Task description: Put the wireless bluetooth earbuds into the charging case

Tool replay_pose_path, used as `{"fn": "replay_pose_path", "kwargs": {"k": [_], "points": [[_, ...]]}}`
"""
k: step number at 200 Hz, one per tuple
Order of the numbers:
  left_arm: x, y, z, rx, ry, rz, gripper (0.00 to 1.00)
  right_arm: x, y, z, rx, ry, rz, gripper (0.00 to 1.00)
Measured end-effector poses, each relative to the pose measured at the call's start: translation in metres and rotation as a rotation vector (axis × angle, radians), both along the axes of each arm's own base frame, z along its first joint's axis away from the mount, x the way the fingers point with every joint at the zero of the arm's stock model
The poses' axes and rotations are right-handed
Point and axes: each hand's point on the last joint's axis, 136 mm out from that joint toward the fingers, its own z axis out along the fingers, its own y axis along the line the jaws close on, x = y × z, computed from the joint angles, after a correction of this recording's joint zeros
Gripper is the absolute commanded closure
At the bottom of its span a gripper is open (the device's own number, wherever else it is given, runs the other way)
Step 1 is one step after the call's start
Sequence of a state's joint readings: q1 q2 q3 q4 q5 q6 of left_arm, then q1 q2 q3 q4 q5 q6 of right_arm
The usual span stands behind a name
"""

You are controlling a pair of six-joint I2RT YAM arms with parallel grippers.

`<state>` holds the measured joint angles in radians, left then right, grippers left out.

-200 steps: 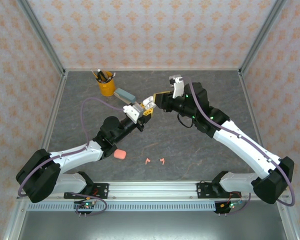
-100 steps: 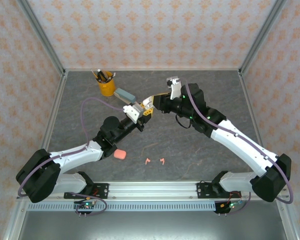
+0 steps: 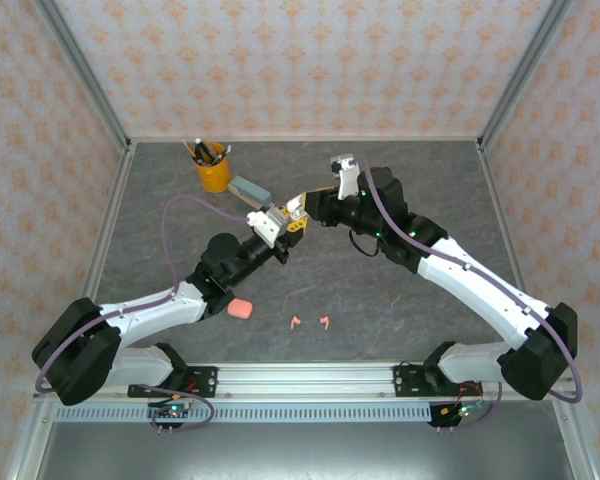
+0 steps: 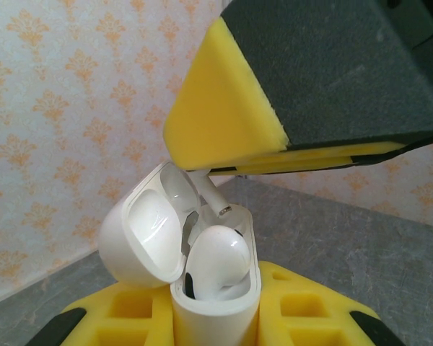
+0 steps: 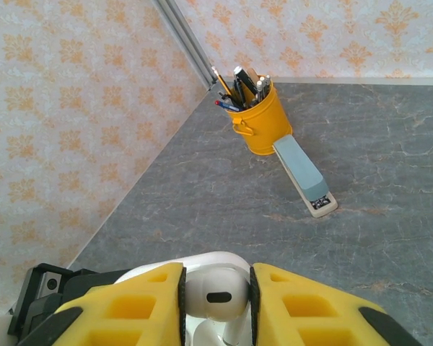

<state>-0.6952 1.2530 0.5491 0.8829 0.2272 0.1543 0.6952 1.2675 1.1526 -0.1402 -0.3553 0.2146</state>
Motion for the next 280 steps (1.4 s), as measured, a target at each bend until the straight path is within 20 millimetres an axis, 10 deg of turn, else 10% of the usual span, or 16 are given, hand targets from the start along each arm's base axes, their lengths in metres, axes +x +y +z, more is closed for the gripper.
{"fn": "replay_pose_path", "kwargs": {"k": [280], "points": [[0.001, -0.004, -0.006, -0.011, 0.039, -0.013, 1.00, -0.004, -0.006, -0.015, -0.050, -0.079, 0.002, 0.73]]}}
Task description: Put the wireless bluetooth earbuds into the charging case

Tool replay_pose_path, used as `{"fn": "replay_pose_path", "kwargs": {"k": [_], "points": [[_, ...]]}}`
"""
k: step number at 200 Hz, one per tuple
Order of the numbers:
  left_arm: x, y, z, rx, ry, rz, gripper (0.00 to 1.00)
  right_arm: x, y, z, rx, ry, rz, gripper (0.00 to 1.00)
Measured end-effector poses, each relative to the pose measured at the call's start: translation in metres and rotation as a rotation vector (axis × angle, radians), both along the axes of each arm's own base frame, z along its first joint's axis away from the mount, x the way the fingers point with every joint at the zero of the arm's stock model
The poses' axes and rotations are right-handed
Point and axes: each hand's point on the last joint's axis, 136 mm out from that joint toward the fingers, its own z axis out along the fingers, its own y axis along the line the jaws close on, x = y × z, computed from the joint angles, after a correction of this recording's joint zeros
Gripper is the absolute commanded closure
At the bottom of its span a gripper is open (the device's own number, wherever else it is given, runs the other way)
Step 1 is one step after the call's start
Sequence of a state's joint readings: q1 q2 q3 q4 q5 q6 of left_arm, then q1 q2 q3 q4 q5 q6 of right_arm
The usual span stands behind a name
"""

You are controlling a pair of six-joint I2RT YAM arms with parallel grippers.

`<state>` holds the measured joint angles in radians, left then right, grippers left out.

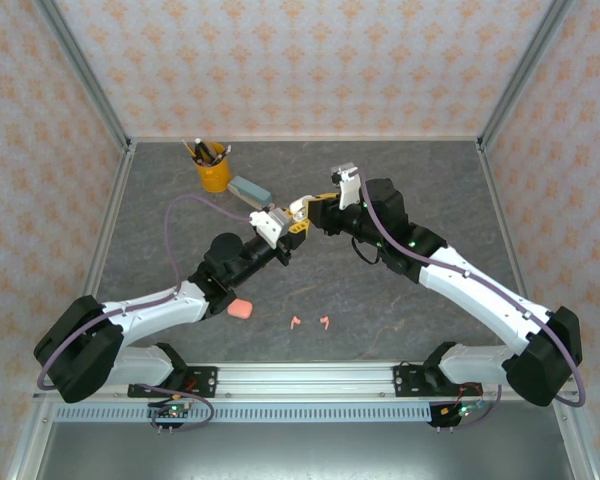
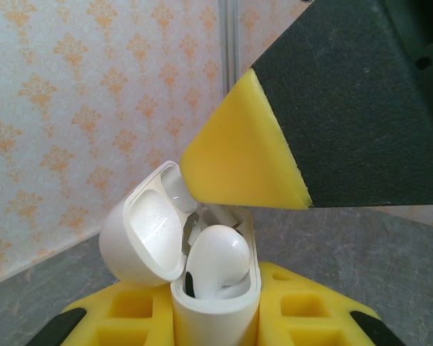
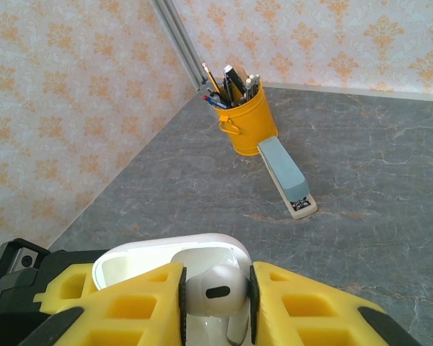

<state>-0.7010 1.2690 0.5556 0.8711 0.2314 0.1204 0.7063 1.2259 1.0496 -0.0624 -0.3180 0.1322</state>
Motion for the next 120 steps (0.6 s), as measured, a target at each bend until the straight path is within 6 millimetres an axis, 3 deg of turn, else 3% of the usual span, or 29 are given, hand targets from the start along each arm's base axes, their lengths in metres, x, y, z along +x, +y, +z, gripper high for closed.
{"fn": "replay_pose_path", "kwargs": {"k": [120], "points": [[0.003, 0.000, -0.005, 0.003, 0.016, 0.007, 1.00, -0.003, 0.001, -0.011, -0.016, 0.010, 0.008, 0.72]]}}
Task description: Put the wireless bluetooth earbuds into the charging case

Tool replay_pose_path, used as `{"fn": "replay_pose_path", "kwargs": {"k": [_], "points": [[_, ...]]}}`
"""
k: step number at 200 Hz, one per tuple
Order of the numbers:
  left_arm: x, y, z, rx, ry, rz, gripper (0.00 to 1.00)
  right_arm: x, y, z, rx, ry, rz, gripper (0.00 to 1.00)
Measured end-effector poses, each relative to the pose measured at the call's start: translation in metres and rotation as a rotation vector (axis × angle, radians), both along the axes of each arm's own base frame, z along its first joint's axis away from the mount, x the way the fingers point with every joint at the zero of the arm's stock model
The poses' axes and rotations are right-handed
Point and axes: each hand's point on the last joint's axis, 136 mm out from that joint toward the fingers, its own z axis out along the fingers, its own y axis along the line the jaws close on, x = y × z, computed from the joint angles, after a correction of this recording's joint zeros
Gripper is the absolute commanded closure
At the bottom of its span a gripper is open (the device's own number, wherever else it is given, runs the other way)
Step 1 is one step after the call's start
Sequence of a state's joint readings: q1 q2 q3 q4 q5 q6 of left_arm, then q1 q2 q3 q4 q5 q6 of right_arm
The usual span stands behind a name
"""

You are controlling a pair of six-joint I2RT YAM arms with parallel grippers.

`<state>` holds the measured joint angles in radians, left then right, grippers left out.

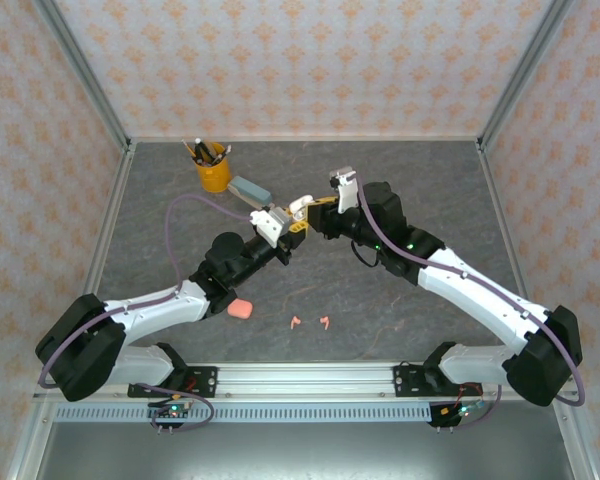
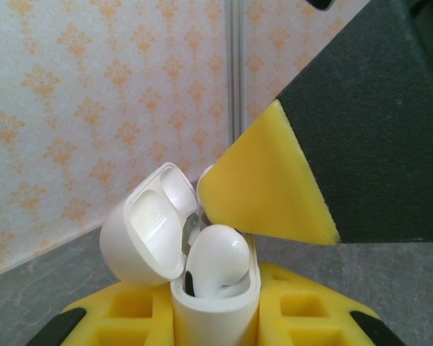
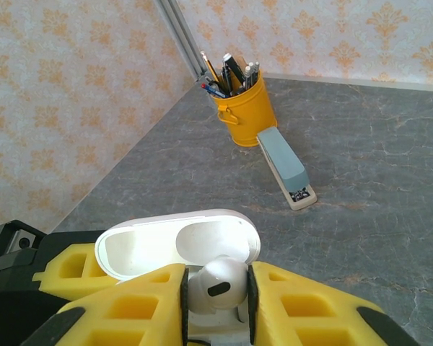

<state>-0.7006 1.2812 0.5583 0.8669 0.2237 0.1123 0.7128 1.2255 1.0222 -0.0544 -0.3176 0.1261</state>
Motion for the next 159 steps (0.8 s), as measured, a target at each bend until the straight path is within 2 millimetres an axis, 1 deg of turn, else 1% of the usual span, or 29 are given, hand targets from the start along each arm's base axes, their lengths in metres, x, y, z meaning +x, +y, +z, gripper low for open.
{"fn": "replay_pose_path", "kwargs": {"k": [14, 26, 48, 87, 126, 140, 159], "points": [[0.000, 0.000, 0.000, 0.001, 0.001, 0.000, 1.00, 0.000, 0.000, 0.000, 0.000, 0.000, 0.000, 0.68], [0.000, -0.001, -0.002, 0.002, 0.003, -0.001, 1.00, 0.000, 0.000, 0.000, 0.002, 0.002, -0.002, 0.61], [0.001, -0.001, -0.002, 0.001, 0.005, -0.002, 1.00, 0.000, -0.001, 0.002, 0.005, 0.000, -0.007, 0.54], [0.000, -0.004, 0.002, -0.014, -0.004, -0.008, 1.00, -0.002, -0.006, 0.006, 0.017, 0.003, -0.028, 0.45], [0.001, -0.004, 0.009, -0.031, -0.022, -0.008, 1.00, -0.006, -0.015, 0.021, 0.046, -0.017, -0.057, 0.34], [0.001, -0.004, 0.011, -0.036, -0.027, -0.008, 1.00, -0.008, -0.021, 0.028, 0.056, -0.027, -0.079, 0.32], [0.001, -0.005, 0.011, -0.040, -0.031, -0.008, 1.00, -0.010, -0.030, 0.039, 0.073, -0.042, -0.115, 0.31]]}}
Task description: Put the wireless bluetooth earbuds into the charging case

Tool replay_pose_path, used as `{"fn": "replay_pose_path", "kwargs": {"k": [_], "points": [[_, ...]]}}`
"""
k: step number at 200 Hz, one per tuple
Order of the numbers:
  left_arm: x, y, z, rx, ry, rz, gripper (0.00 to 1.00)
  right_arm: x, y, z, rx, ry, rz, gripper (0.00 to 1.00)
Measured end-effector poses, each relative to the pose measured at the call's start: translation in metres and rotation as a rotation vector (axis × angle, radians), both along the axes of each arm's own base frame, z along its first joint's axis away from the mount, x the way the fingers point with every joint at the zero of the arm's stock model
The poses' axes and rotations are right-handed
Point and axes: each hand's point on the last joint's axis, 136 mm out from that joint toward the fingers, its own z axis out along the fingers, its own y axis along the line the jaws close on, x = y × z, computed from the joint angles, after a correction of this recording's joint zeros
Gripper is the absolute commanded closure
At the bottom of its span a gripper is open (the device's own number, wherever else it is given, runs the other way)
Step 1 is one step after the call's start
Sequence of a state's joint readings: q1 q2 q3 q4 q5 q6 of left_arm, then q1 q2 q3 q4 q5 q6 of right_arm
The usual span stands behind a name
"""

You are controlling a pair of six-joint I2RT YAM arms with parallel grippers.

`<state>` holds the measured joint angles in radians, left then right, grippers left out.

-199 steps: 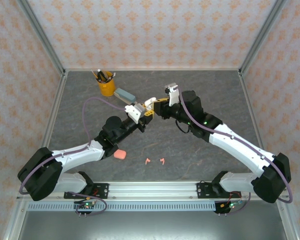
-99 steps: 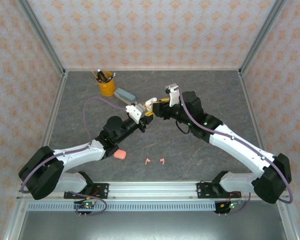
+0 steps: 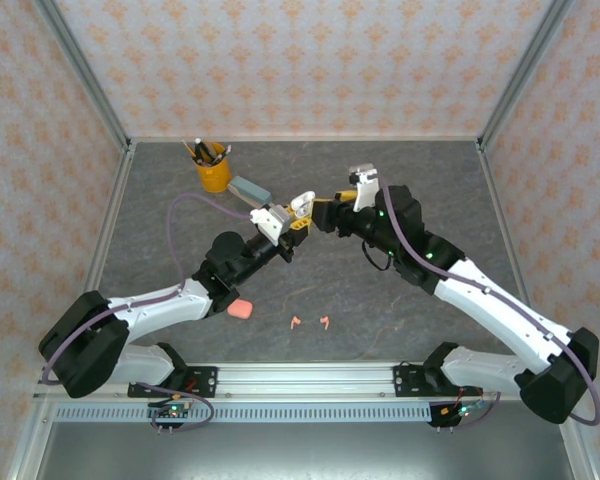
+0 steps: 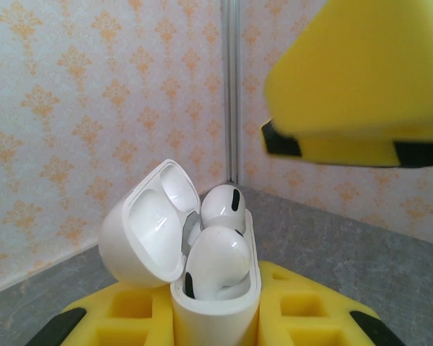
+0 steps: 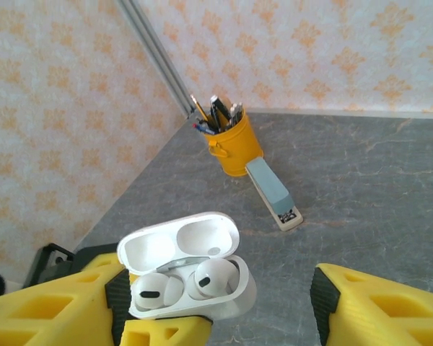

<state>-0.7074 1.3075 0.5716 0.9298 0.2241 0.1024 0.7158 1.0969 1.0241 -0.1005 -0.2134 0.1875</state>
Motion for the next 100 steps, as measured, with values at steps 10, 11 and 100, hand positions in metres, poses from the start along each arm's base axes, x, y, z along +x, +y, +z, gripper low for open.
{"fn": "replay_pose_path", "kwargs": {"k": [10, 11, 100], "points": [[0.001, -0.001, -0.002, 0.002, 0.003, 0.000, 1.00, 0.000, -0.005, 0.006, 0.006, 0.001, -0.027, 0.31], [0.001, -0.001, -0.002, 0.002, 0.003, 0.000, 1.00, 0.000, -0.006, 0.006, 0.005, 0.003, -0.029, 0.31], [0.002, -0.005, -0.013, 0.031, 0.018, -0.014, 1.00, 0.056, 0.012, 0.042, -0.234, 0.222, -0.161, 0.36]]}}
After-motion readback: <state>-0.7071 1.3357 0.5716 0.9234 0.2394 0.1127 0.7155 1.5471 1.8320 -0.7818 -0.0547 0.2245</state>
